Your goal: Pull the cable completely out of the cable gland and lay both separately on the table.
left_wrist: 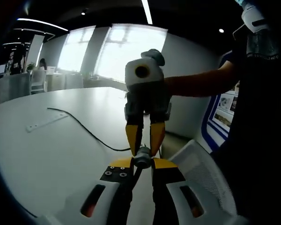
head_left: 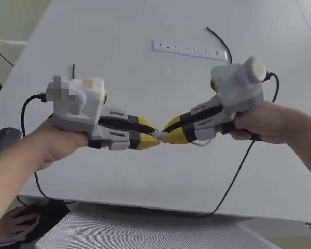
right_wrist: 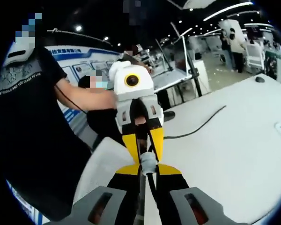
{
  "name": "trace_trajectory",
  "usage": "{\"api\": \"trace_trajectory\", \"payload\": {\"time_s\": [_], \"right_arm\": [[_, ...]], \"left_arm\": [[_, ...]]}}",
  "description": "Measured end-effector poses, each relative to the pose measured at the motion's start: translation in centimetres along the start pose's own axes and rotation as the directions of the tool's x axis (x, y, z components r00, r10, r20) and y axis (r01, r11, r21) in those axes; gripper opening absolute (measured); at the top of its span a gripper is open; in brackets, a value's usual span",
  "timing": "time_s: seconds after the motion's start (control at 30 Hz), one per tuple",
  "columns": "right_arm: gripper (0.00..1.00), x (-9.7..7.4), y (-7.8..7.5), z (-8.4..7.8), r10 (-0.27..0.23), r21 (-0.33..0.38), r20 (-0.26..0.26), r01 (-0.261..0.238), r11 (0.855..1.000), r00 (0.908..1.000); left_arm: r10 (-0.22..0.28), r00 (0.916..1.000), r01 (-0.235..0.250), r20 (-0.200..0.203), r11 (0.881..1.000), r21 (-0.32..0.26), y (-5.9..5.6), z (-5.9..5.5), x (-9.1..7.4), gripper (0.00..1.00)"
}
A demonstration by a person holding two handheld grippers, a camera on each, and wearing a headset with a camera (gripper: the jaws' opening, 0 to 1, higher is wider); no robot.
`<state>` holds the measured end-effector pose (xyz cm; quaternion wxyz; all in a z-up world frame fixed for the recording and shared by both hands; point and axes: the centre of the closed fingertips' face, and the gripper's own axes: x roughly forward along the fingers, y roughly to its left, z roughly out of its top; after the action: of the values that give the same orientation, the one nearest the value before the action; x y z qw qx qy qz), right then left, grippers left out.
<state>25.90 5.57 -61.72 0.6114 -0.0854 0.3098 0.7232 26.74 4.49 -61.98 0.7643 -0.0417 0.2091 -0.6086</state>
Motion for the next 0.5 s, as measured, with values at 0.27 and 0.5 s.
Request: {"api": "trace_trajectory", "payload": {"time_s": [0.27, 0.5], "right_arm": [[0.06, 0.21, 0.14, -0.01, -0.200, -0.340, -0.058, 0.169, 0.925, 0.9780], [0.07, 0.25, 0.06, -0.46, -0.329, -0.523, -0.050, 0.256, 0.813, 0.9429]], "left_arm": [[-0.003, 1.0000, 0.004, 0.008, 0.999, -0.048, 0.08, 0.13, -0.15, 0.14], [-0.014, 0.9997, 0.016, 0.019, 0.996, -0.088, -0.08, -0.05, -0.20, 0.14]]}}
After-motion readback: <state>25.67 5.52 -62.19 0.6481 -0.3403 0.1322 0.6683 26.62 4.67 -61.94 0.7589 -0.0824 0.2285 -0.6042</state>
